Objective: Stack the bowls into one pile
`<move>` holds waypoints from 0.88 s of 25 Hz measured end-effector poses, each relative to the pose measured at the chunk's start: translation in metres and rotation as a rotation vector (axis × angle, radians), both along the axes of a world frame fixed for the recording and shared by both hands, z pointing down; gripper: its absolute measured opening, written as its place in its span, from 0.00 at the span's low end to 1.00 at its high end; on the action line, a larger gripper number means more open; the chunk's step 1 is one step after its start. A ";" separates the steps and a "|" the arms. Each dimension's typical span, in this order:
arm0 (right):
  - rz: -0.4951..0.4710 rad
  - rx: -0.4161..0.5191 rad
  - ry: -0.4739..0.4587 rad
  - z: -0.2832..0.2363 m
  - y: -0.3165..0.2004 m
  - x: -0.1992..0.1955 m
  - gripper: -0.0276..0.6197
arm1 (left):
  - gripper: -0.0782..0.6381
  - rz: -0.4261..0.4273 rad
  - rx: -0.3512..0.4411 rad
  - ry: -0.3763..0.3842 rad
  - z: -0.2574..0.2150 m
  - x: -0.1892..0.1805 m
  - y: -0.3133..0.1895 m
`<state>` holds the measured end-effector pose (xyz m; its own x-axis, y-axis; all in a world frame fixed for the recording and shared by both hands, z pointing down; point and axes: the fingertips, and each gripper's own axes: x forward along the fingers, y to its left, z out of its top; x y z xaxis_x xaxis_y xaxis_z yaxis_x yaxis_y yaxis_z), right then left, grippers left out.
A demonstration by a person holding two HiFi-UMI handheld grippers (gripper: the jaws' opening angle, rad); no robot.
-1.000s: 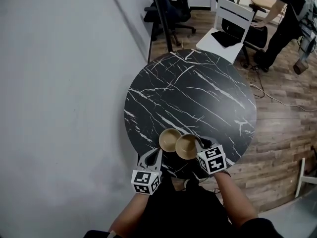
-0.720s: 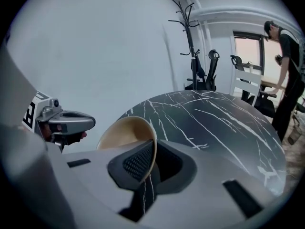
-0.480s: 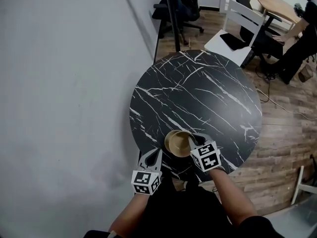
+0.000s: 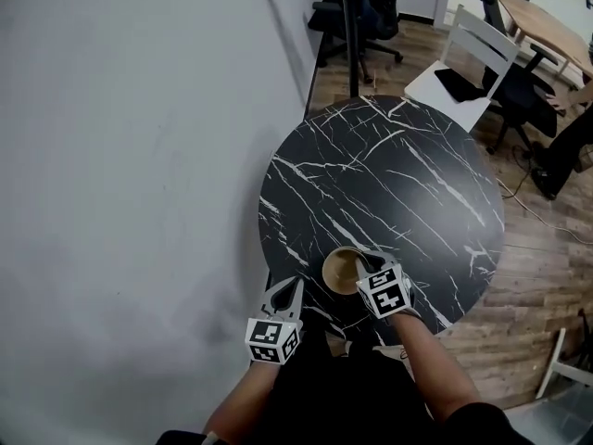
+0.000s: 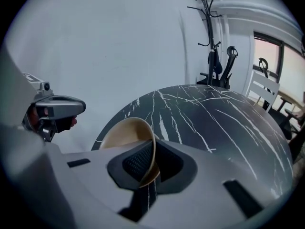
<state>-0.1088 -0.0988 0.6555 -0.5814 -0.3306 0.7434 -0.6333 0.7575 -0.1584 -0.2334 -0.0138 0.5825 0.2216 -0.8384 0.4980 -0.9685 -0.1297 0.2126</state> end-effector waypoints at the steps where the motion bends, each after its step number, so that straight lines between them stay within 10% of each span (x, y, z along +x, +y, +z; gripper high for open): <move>1: -0.005 0.000 0.007 0.002 0.000 -0.001 0.09 | 0.13 -0.003 -0.002 0.002 0.001 -0.002 0.001; 22: 0.062 0.073 -0.038 -0.024 -0.015 0.019 0.18 | 0.13 0.018 0.008 -0.002 -0.005 0.005 -0.012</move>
<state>-0.0901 -0.1140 0.6315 -0.5853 -0.4193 0.6939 -0.6739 0.7275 -0.1288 -0.2285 -0.0255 0.5779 0.2356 -0.8384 0.4915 -0.9664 -0.1485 0.2099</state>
